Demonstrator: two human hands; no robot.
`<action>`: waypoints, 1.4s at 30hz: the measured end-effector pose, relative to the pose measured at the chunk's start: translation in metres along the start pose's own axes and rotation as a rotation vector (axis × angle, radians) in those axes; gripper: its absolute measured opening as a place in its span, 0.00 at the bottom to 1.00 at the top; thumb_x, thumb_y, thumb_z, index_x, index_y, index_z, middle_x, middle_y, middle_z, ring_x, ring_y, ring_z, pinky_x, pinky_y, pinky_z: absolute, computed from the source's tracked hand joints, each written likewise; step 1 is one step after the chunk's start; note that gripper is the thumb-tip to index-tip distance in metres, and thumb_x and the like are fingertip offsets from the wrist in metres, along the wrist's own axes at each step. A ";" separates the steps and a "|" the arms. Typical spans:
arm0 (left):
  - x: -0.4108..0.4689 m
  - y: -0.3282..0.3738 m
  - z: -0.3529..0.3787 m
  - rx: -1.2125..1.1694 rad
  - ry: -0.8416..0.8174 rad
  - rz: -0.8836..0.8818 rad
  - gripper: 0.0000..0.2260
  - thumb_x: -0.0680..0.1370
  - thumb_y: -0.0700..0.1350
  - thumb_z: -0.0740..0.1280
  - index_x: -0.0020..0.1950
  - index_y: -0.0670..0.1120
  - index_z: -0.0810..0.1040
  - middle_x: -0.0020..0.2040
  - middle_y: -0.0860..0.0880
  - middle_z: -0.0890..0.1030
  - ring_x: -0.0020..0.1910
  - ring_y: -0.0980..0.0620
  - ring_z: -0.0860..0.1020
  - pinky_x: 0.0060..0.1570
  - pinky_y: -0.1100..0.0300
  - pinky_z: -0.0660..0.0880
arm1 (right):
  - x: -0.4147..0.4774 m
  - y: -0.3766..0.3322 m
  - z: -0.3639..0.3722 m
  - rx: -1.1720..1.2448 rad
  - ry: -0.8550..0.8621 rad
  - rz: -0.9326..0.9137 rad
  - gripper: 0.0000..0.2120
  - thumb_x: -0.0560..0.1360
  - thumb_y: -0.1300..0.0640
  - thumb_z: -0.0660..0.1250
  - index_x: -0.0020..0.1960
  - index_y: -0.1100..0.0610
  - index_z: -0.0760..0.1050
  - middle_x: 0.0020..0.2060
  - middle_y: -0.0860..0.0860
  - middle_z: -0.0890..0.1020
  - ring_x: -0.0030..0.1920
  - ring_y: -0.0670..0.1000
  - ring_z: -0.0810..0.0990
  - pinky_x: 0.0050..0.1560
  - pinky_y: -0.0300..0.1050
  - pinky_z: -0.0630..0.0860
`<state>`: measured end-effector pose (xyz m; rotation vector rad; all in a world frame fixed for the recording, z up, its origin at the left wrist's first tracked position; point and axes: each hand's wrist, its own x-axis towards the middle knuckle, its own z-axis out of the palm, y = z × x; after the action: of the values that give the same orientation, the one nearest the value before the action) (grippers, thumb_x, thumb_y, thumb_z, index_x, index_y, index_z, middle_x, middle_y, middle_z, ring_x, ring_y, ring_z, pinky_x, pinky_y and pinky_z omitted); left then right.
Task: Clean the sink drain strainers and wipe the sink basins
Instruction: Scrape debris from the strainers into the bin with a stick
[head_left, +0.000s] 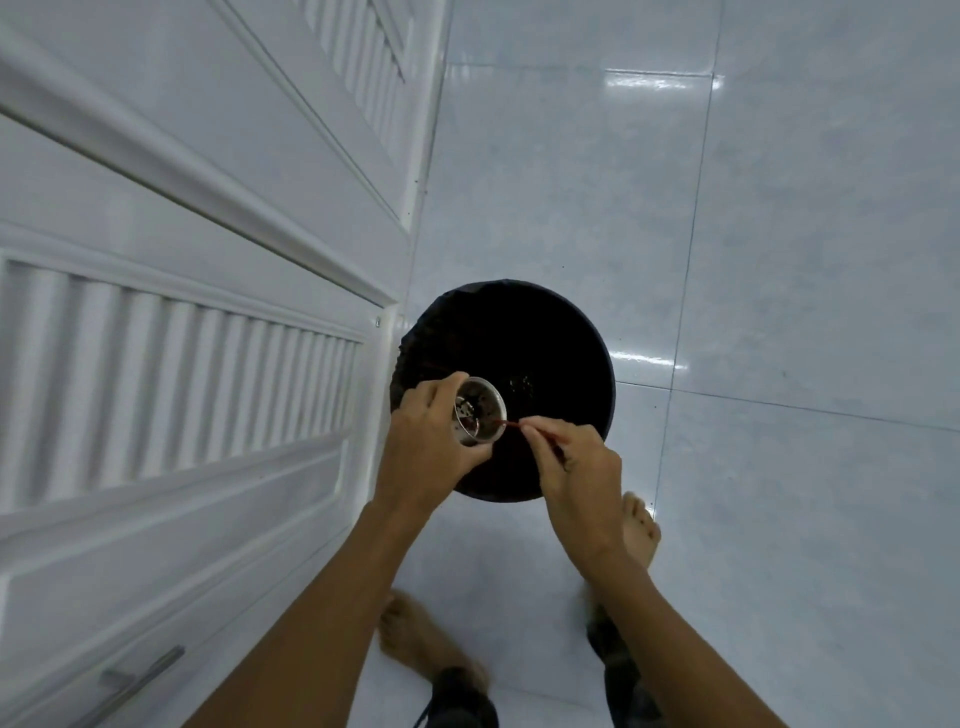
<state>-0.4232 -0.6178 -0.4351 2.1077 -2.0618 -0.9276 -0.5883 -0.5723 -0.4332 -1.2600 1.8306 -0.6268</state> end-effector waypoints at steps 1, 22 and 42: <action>0.001 0.000 0.001 0.011 -0.007 0.003 0.37 0.68 0.52 0.82 0.74 0.45 0.73 0.64 0.43 0.79 0.62 0.42 0.76 0.62 0.46 0.77 | -0.001 0.000 -0.001 0.009 0.004 -0.021 0.09 0.79 0.58 0.69 0.58 0.55 0.84 0.52 0.49 0.86 0.53 0.47 0.81 0.56 0.42 0.80; 0.017 -0.010 0.014 0.052 -0.299 -0.064 0.48 0.69 0.64 0.77 0.81 0.46 0.60 0.68 0.43 0.78 0.68 0.43 0.75 0.65 0.52 0.74 | -0.016 -0.014 -0.008 -0.033 0.039 0.012 0.07 0.77 0.56 0.71 0.54 0.55 0.84 0.47 0.49 0.86 0.45 0.42 0.81 0.61 0.20 0.67; 0.017 -0.011 0.008 -0.090 -0.129 0.054 0.32 0.68 0.63 0.78 0.68 0.54 0.76 0.57 0.54 0.83 0.58 0.49 0.79 0.65 0.44 0.73 | 0.021 -0.003 -0.002 0.479 -0.096 0.459 0.07 0.81 0.53 0.65 0.49 0.50 0.82 0.46 0.49 0.85 0.50 0.47 0.81 0.61 0.54 0.80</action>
<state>-0.4180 -0.6292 -0.4530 1.9865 -2.0812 -1.1533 -0.5917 -0.5927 -0.4371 -0.5225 1.6761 -0.6762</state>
